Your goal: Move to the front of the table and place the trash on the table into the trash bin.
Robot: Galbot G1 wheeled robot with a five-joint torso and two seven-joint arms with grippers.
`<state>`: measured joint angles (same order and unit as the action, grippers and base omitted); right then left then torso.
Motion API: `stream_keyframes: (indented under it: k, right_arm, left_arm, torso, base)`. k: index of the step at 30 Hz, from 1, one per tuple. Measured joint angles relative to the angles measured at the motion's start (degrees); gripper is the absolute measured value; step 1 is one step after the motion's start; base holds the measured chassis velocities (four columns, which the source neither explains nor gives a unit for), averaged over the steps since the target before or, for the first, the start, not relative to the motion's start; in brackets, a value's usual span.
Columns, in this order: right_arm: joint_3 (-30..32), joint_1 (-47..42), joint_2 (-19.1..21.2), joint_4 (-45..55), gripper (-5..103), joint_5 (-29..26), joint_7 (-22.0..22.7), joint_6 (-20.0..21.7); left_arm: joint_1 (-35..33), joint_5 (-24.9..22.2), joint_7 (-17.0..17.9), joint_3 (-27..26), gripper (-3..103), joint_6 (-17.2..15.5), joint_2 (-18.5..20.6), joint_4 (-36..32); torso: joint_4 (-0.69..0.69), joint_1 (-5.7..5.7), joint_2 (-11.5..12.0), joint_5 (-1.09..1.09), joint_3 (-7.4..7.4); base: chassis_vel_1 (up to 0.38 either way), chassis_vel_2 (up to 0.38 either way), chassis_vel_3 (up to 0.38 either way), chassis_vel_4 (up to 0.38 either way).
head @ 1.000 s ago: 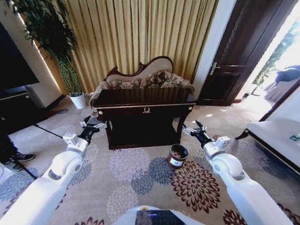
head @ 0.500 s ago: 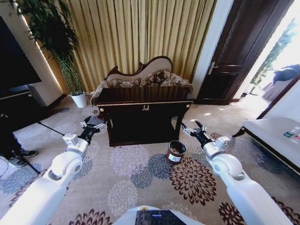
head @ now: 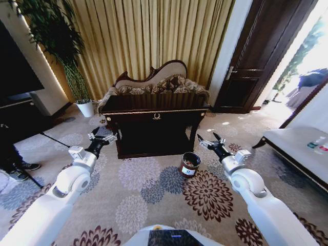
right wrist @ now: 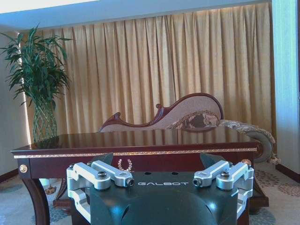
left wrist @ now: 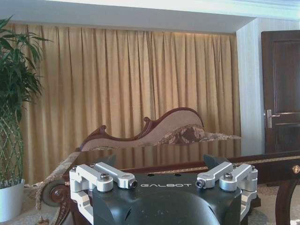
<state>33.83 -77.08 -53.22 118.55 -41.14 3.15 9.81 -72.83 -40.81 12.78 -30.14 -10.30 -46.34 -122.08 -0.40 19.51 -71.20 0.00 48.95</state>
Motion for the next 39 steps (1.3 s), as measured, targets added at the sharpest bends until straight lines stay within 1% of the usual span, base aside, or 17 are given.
stream_keyframes:
  k: [15, 20, 39]
  right_arm:
    - [-0.45, 0.06, -0.66, -0.16, 100, 0.62, -0.02, -0.22]
    - [-0.64, -0.42, -1.4, -0.39, 100, 1.48, 0.03, -1.63]
    - [0.15, -0.98, -3.82, 0.49, 100, 1.84, 0.72, -2.27]
  left_arm:
    - [-0.4, 0.13, -0.54, -0.17, 100, 0.53, -0.5, 0.3]
    - [-0.86, 0.85, -0.79, -0.18, 100, 0.8, -1.1, 0.3]
    - [-0.94, 0.92, -1.13, -0.88, 100, 0.93, -1.09, 0.41]
  torso:
    - [-0.01, -0.02, -0.02, 0.01, -0.01]
    - [0.0, -0.01, -0.02, 0.01, -0.01]
    - [0.0, 0.0, -0.01, 0.0, -0.01]
  base:
    - [0.073, -0.104, -0.075, 0.111]
    - [0.012, -0.035, -0.015, 0.025]
    - [0.0, 0.0, 0.0, 0.0]
